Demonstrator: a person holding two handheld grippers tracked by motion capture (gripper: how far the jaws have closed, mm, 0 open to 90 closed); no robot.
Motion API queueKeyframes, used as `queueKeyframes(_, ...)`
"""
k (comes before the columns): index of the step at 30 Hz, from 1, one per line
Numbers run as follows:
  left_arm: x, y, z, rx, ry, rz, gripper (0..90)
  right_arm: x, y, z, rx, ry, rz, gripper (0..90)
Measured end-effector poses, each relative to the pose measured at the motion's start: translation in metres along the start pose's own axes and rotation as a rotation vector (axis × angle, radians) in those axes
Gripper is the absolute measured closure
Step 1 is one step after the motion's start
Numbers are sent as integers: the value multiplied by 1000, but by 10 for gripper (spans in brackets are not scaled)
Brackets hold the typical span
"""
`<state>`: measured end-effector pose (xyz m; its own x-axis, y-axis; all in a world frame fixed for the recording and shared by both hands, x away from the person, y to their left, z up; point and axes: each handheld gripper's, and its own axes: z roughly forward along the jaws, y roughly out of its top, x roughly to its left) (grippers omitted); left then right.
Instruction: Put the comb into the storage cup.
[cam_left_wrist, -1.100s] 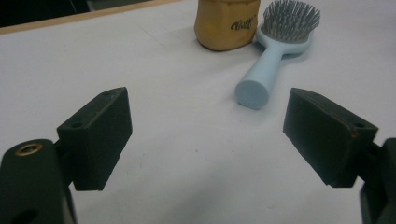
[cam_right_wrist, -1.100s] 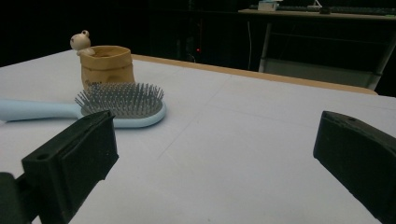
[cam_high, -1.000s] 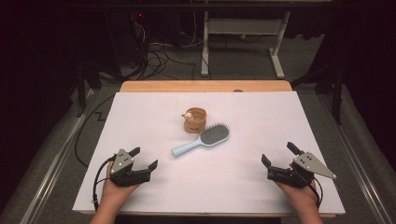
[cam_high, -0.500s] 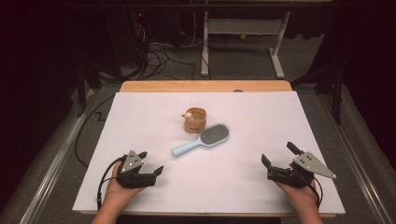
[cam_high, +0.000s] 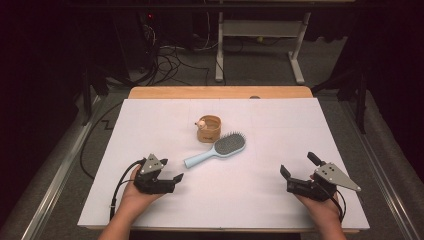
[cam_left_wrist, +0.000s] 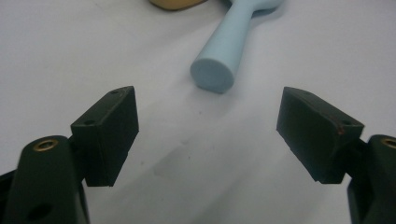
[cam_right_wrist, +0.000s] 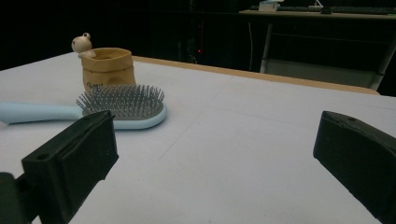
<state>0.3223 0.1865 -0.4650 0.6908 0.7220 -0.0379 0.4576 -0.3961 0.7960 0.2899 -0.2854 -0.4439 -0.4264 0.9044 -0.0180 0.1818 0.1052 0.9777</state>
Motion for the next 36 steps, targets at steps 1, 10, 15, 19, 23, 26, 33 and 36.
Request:
queueKeyframes(1, 0, 3, 2, 1, -3, -1, 220, 0, 0, 0, 0, 1, 0, 0)
queueKeyframes(10, -3, 27, 28, 15, -40, 23, 255, 2, 0, 1, 1, 9, -1, 0)
queueKeyframes(15, -1, 34, 42, 51, -63, 20, 310, 1, 0, 1, 0, 11, 2, 0)
queueKeyframes(19, -2, 36, 50, 76, -74, 43, 405, 1, 0, 1, 0, 14, 0, 0)
queueKeyframes(23, -5, 38, 54, 87, -57, 81, 459, 2, 0, 2, 3, 18, -3, 0)
queueKeyframes(26, -3, 39, 55, 90, -58, 91, 503, 2, 0, 2, 3, 20, -5, 0)
queueKeyframes(33, -1, 40, 61, 110, -57, 122, 553, 3, 0, 3, 5, 22, -7, 0)
queueKeyframes(36, -1, 40, 62, 108, -58, 126, 558, 3, -1, 2, 5, 21, -4, 0)
